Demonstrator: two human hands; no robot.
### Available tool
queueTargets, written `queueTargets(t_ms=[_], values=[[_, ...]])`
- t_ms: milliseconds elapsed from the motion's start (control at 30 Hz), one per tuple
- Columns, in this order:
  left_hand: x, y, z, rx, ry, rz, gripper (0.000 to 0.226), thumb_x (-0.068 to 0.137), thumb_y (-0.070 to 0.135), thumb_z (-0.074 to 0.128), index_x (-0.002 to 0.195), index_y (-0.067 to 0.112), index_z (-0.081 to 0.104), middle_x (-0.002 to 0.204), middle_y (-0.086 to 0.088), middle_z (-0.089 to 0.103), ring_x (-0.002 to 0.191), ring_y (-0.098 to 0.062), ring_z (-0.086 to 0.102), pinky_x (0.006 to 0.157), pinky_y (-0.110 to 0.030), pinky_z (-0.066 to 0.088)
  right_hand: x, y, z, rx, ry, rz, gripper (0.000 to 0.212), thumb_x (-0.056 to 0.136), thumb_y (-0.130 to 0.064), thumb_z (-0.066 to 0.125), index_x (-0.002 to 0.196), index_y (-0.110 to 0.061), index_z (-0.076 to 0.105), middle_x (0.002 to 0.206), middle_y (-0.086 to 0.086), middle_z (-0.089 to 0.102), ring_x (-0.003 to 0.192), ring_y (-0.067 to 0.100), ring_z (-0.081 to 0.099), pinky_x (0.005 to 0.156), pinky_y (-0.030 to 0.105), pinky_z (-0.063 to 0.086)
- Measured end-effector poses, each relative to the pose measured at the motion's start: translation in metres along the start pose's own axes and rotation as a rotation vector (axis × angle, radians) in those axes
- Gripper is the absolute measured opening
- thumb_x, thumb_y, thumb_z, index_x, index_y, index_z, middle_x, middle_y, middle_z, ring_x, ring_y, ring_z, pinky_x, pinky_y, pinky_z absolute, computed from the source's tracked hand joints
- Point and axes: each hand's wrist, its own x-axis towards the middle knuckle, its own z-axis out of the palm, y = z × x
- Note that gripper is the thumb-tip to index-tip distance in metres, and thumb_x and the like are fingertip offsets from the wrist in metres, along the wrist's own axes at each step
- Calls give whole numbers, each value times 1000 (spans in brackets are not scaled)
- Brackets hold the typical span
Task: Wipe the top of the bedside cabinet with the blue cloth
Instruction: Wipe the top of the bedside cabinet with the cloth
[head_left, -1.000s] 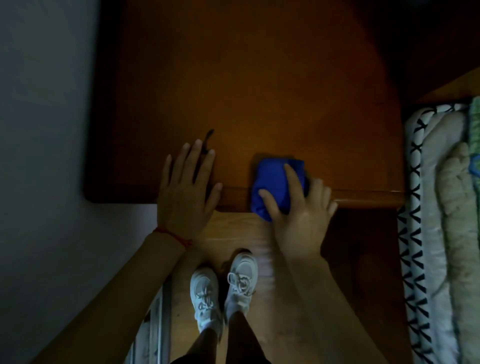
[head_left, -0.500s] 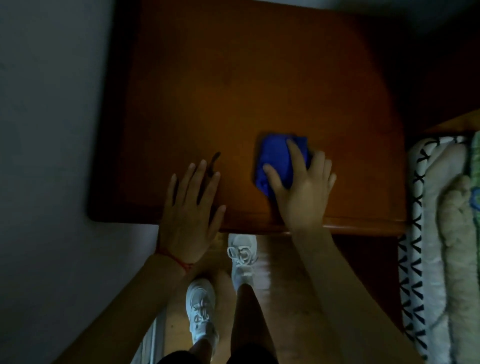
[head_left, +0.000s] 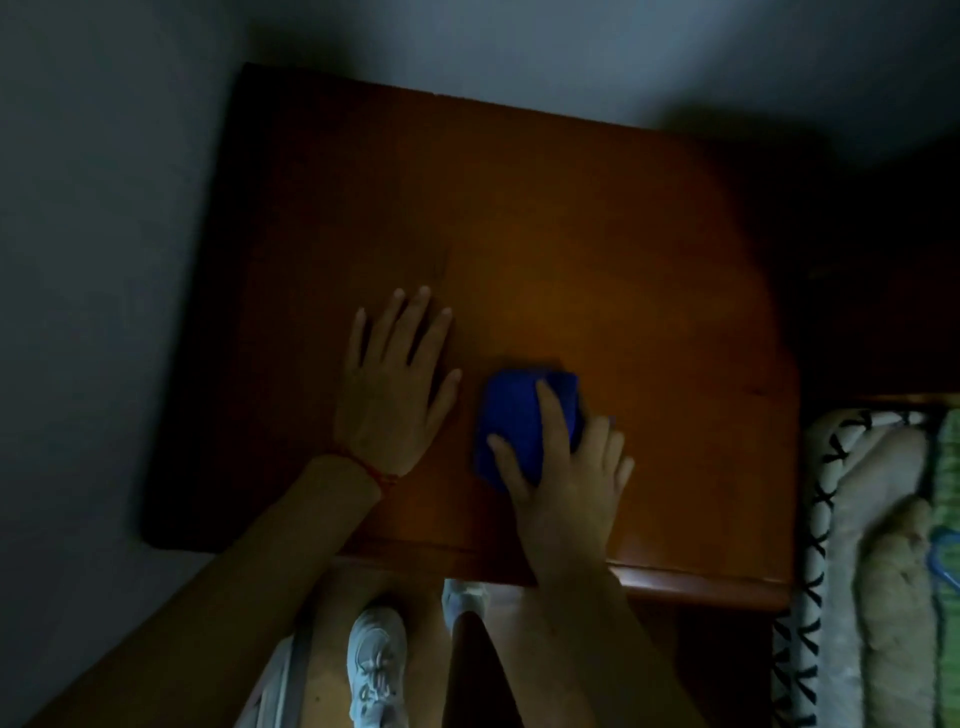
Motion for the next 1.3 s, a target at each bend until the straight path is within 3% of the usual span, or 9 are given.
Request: queueTargets(t_ms=[100,267,500,700,800,933,1100,1200,1300], values=[[6,-2,3,28,-10,25,55,93,37,33,138,6,40,144,-20,37,134,-33,26,108,-51,14,45,-2,7,7,4,-43,55,82,-55,45,123,-18,47,106,18,57,91,26,40,73,43,43],[6,-2,4,26,15,22,53,91,35,40,136,8,39,143,-19,39,133,-33,29,107,-55,20,169,-22,14,57,-19,5,58,87,-51,49,133,-16,43,127,20,45,110,34,42,88,41,27],[12,1,4,32,8,-24,53,89,36,40,135,11,37,140,-18,42,132,-31,30,106,-52,17,111,-9,10,24,-58,-52,56,83,-55,44,127,-20,46,116,16,54,97,25,40,80,42,40],[63,-3,1,19,57,-110,56,91,39,38,137,7,40,143,-18,39,133,-32,28,107,-51,14,215,-26,17,61,-76,-24,58,87,-52,49,134,-20,40,130,16,42,111,30,39,86,37,23],[92,-14,1,38,55,-137,58,90,39,38,136,5,43,143,-19,39,132,-33,28,106,-54,17,193,-21,16,76,-39,-27,57,86,-51,49,132,-19,41,130,17,45,110,28,37,89,41,30],[101,-27,4,64,21,-131,59,91,41,36,138,6,40,143,-20,39,133,-32,26,107,-52,14,162,-9,10,11,-81,-71,57,83,-56,41,126,-19,45,117,18,53,97,24,36,79,41,41],[100,-28,2,52,25,-115,58,91,41,36,139,10,34,144,-18,37,134,-31,25,107,-50,11,239,-23,14,79,-56,-2,59,86,-51,51,132,-16,43,128,21,45,110,34,42,89,41,29],[100,-28,2,47,33,-119,57,90,40,37,139,11,34,144,-17,38,133,-32,27,107,-51,12,245,-34,18,87,-27,72,58,87,-48,51,135,-17,39,132,20,41,115,35,38,90,40,27],[101,-27,2,42,47,-119,56,89,39,39,137,11,35,142,-18,40,132,-31,28,107,-51,14,249,-52,21,84,-90,-17,59,88,-48,48,137,-18,36,133,18,39,116,31,35,91,37,25]])
